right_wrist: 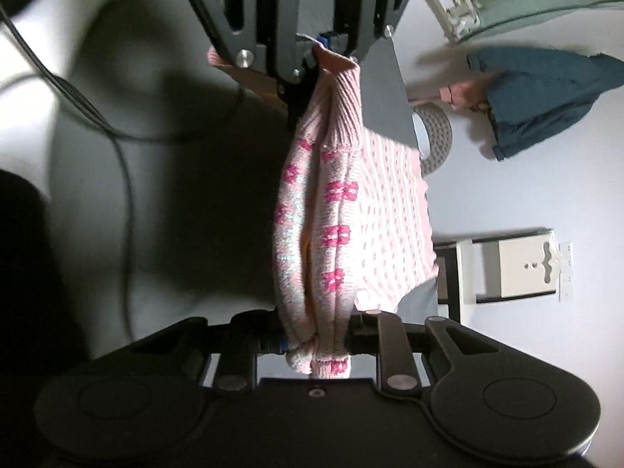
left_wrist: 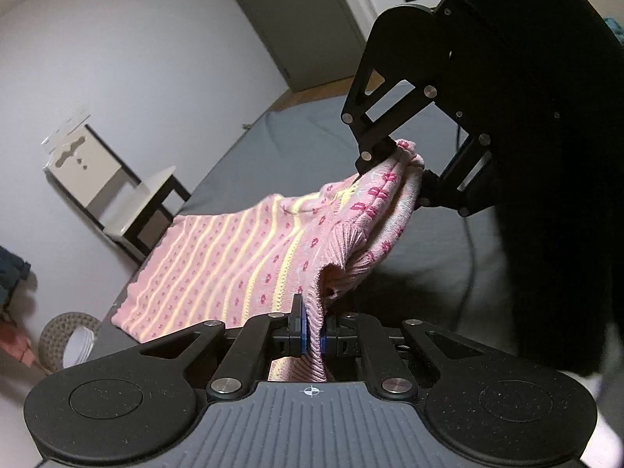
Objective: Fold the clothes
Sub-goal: 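Lift the held end with both grippers and fold it over the cardigan body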
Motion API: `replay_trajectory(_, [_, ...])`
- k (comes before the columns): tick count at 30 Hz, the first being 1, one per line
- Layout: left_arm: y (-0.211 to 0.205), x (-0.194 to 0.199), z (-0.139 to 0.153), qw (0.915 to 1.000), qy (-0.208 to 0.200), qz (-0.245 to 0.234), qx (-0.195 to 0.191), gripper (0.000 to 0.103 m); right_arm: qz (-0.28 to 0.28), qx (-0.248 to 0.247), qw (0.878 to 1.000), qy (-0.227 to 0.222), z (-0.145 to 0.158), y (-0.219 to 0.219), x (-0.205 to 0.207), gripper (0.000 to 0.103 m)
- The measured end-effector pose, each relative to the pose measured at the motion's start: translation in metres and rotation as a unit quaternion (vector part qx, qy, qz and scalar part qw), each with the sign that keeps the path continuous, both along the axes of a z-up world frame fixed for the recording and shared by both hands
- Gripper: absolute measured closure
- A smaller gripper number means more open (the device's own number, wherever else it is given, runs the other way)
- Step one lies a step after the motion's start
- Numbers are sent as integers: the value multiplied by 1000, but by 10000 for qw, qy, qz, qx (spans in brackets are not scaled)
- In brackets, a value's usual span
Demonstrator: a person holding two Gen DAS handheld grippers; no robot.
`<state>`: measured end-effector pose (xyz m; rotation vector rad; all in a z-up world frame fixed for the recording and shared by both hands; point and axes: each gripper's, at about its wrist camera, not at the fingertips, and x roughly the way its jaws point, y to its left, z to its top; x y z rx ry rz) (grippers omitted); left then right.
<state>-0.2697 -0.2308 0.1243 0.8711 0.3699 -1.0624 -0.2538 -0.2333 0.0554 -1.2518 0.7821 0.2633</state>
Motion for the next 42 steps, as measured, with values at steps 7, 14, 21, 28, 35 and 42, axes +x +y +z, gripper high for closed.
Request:
replay_trajectory(7, [28,-35,28,9938,986,-506,66,98,94,567,9941,920,33,21,-45,80])
replay_trajectory(14, [28,-24,22,9927,1010,-613,231,98,-120,1049,9868,1225,46,18,-34,79])
replay_trajectory(21, [12,45,48,9969,721,-312,-58,97,-529,1778,9732,1356,90,-22,11,77])
replay_trajectory(28, [-18,131,36,9943,1061,-14,43,97,-606,2110,9579,1848,95,-49,86,77])
replay_trajectory(35, [-48,192,-5,9894,1359,274,441,97,-991,2341,9372,2389,74,-79,155,76])
replay_trajectory(42, [-63,242,-63,9751,1964,736,722,97,-1521,2800,9055,2801,35,-111,208,72])
